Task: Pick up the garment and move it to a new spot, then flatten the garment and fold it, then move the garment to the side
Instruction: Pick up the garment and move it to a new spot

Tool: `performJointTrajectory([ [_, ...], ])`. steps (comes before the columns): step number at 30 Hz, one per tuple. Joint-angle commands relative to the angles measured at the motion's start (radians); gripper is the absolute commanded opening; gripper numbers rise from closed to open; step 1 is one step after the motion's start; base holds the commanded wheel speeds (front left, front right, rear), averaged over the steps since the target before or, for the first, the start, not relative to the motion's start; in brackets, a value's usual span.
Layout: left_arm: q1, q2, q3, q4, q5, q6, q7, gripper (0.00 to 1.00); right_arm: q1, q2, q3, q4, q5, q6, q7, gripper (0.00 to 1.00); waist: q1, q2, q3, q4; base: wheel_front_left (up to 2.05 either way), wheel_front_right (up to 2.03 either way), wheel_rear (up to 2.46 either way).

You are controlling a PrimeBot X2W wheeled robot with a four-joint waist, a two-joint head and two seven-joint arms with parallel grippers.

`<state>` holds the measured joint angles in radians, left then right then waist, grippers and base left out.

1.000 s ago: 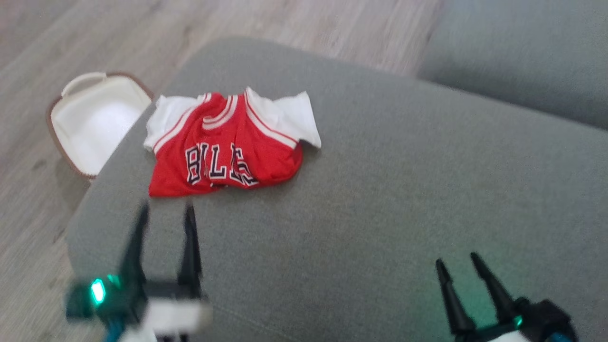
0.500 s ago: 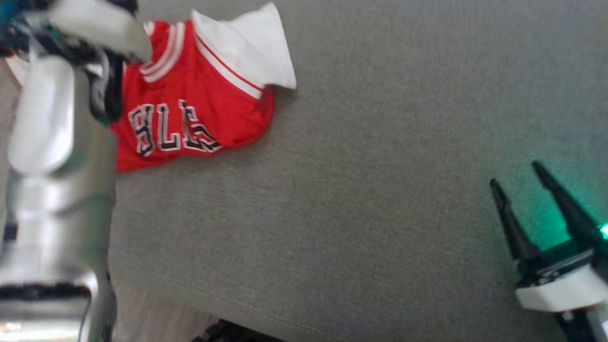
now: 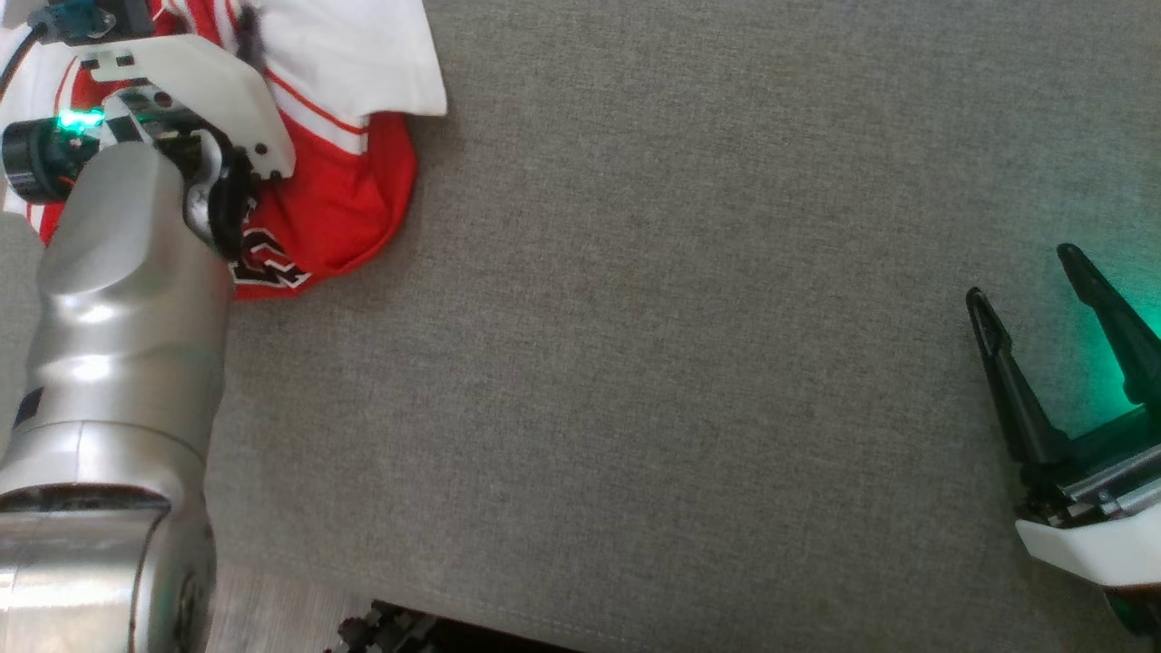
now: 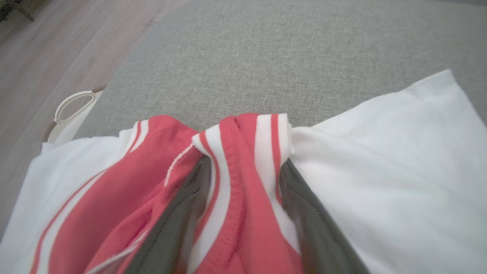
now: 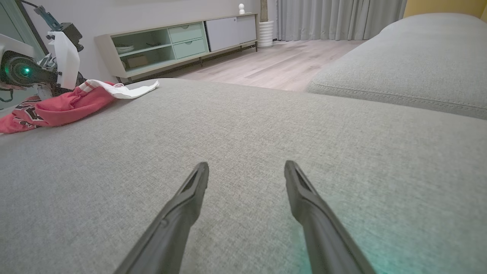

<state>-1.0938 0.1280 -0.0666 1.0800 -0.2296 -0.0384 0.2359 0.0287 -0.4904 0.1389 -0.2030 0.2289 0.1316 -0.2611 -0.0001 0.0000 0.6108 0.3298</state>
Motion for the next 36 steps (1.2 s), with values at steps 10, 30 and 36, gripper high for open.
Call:
performJointTrajectory([
  [10, -0.113, 0.120, -0.058, -0.005, 0.061, -0.056, -0.270, 0.00, -0.033, 0.066, 0.083, 0.061, 0.008, -0.001, -0.001, 1.00, 0.0001, 0.0000, -0.207, -0.043, 0.00, 0.00, 0.00],
  [30, -0.203, 0.192, -0.406, -0.440, -0.279, -0.092, -0.201, 0.00, 0.009, 0.359, 0.166, 0.160, -0.001, -0.001, -0.001, 1.00, 0.0001, 0.0000, -0.609, -0.498, 0.00, 0.00, 0.00],
  [36, -0.191, 0.176, -0.427, -0.504, -0.338, -0.092, -0.162, 0.00, -0.005, 0.392, 0.172, 0.159, 0.002, -0.001, -0.001, 1.00, 0.0001, 0.0000, -0.596, -0.591, 0.00, 0.00, 0.00],
])
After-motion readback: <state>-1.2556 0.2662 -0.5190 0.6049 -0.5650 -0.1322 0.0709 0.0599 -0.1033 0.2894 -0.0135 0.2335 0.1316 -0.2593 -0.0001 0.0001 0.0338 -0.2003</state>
